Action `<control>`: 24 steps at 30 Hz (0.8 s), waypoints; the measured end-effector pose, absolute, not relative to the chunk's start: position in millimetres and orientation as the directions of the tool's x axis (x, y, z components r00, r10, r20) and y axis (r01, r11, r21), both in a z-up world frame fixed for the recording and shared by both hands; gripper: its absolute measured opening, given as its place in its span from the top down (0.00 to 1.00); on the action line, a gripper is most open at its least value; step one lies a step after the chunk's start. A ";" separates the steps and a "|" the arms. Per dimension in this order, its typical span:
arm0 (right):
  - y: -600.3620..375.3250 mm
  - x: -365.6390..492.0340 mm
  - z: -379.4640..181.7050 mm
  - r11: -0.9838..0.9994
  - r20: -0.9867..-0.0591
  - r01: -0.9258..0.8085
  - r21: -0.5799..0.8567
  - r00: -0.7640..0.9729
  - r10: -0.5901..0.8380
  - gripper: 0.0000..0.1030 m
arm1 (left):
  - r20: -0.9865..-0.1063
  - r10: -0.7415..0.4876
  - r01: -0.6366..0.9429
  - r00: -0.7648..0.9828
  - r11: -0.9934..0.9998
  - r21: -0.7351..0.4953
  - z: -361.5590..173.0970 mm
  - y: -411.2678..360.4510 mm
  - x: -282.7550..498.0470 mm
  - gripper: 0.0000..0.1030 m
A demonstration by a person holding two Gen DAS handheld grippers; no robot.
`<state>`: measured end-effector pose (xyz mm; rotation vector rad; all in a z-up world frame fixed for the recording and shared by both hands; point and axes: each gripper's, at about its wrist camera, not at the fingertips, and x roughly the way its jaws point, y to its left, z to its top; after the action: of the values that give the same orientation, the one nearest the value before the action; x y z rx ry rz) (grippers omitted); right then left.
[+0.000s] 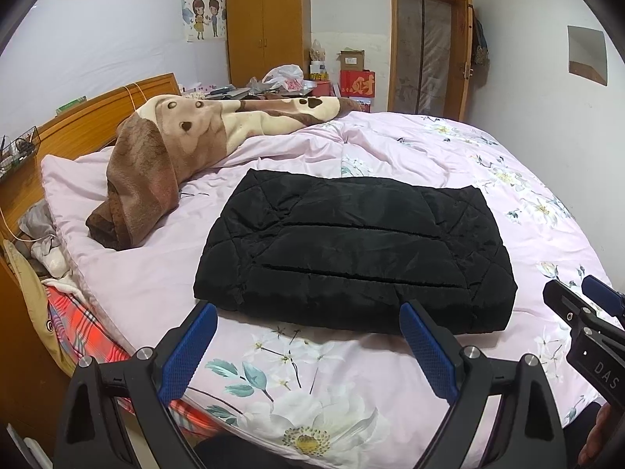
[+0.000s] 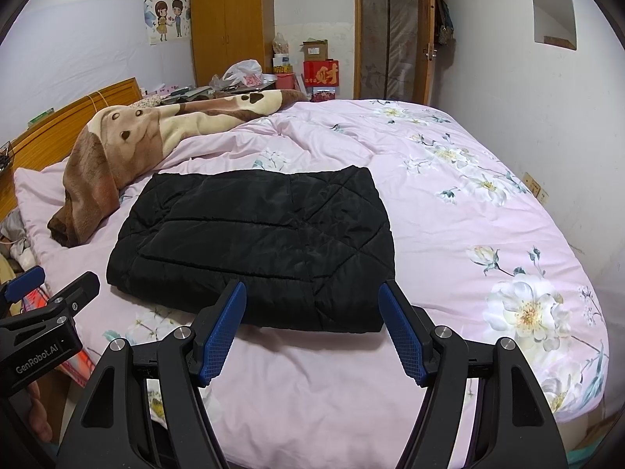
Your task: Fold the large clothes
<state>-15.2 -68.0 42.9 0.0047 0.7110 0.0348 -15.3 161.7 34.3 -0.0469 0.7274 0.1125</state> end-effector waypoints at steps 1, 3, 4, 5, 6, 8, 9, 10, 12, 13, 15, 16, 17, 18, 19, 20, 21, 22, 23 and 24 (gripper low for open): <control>-68.1 -15.0 42.8 0.999 -0.653 -0.031 0.016 0.757 0.034 0.32 | -0.667 0.087 -0.120 0.740 0.993 -0.003 33.7 161.2 -14.9 0.08; -68.8 -15.1 42.3 0.999 -0.654 -0.031 0.017 0.756 0.034 0.32 | -0.668 0.087 -0.119 0.739 0.993 -0.002 32.7 160.3 -14.5 0.08; -68.8 -15.0 42.3 0.999 -0.654 -0.031 0.017 0.756 0.034 0.32 | -0.669 0.089 -0.121 0.738 0.993 -0.002 32.9 160.4 -14.7 0.08; -68.9 -14.9 42.2 0.999 -0.654 -0.032 0.017 0.756 0.035 0.32 | -0.668 0.088 -0.120 0.739 0.993 -0.002 32.8 160.3 -14.7 0.08; -69.1 -14.8 41.2 0.999 -0.655 -0.032 0.017 0.755 0.036 0.32 | -0.668 0.088 -0.119 0.739 0.993 0.000 32.1 160.0 -14.4 0.08; -69.2 -14.5 39.2 0.999 -0.658 -0.033 0.018 0.752 0.036 0.32 | -0.668 0.090 -0.122 0.738 0.993 -0.001 32.8 159.4 -14.9 0.08; -69.4 -14.0 38.5 0.999 -0.659 -0.033 0.018 0.751 0.036 0.32 | -0.670 0.090 -0.122 0.737 0.993 -0.001 32.1 159.3 -14.5 0.08; -69.6 -14.0 37.8 0.999 -0.661 -0.032 0.019 0.750 0.037 0.32 | -0.671 0.090 -0.123 0.736 0.992 -0.002 31.1 159.8 -14.3 0.08; -69.9 -13.4 37.5 0.999 -0.661 -0.033 0.018 0.750 0.037 0.32 | -0.671 0.090 -0.123 0.736 0.992 -0.002 29.6 161.0 -13.8 0.08; -69.9 -13.4 37.2 0.999 -0.662 -0.033 0.018 0.749 0.036 0.32 | -0.672 0.090 -0.124 0.735 0.992 -0.003 29.5 161.0 -13.8 0.08; -69.8 -13.2 36.5 0.999 -0.664 -0.031 0.019 0.747 0.036 0.32 | -0.674 0.089 -0.123 0.734 0.992 -0.002 28.0 162.2 -13.8 0.08; -70.0 -13.0 36.0 0.999 -0.665 -0.031 0.019 0.746 0.036 0.32 | -0.675 0.088 -0.121 0.732 0.993 -0.001 27.1 163.0 -13.4 0.08; -70.1 -12.5 35.5 0.999 -0.667 -0.032 0.019 0.744 0.036 0.32 | -0.676 0.088 -0.121 0.731 0.993 -0.002 26.2 163.5 -13.3 0.08; -70.5 -12.3 35.4 0.999 -0.668 -0.032 0.020 0.744 0.037 0.32 | -0.677 0.086 -0.120 0.731 0.993 -0.003 25.8 163.8 -13.1 0.08; -70.6 -12.1 35.5 0.999 -0.667 -0.032 0.020 0.744 0.037 0.32 | -0.678 0.085 -0.120 0.730 0.993 -0.004 25.0 164.1 -13.2 0.08; -70.6 -11.9 35.1 0.999 -0.668 -0.033 0.019 0.744 0.037 0.32 | -0.678 0.085 -0.119 0.730 0.993 -0.004 24.9 165.0 -12.5 0.08; -70.4 -12.2 35.1 0.999 -0.668 -0.032 0.019 0.743 0.036 0.32 | -0.678 0.083 -0.117 0.730 0.993 -0.004 24.9 165.3 -12.3 0.08; -70.5 -12.0 34.7 0.999 -0.670 -0.032 0.019 0.742 0.036 0.32 | -0.679 0.084 -0.118 0.729 0.993 -0.004 24.8 165.0 -12.5 0.08; -70.6 -11.8 34.2 0.999 -0.671 -0.031 0.021 0.741 0.037 0.32 | -0.679 0.084 -0.119 0.729 0.993 -0.005 24.6 165.0 -12.7 0.08; -71.0 -11.4 33.6 0.999 -0.672 -0.031 0.021 0.740 0.037 0.32 | -0.680 0.083 -0.118 0.729 0.993 -0.006 23.9 165.4 -12.9 0.08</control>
<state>-11.4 -71.0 33.6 0.0083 0.7373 0.0370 -12.9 165.4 23.9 -0.0496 0.7459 0.1109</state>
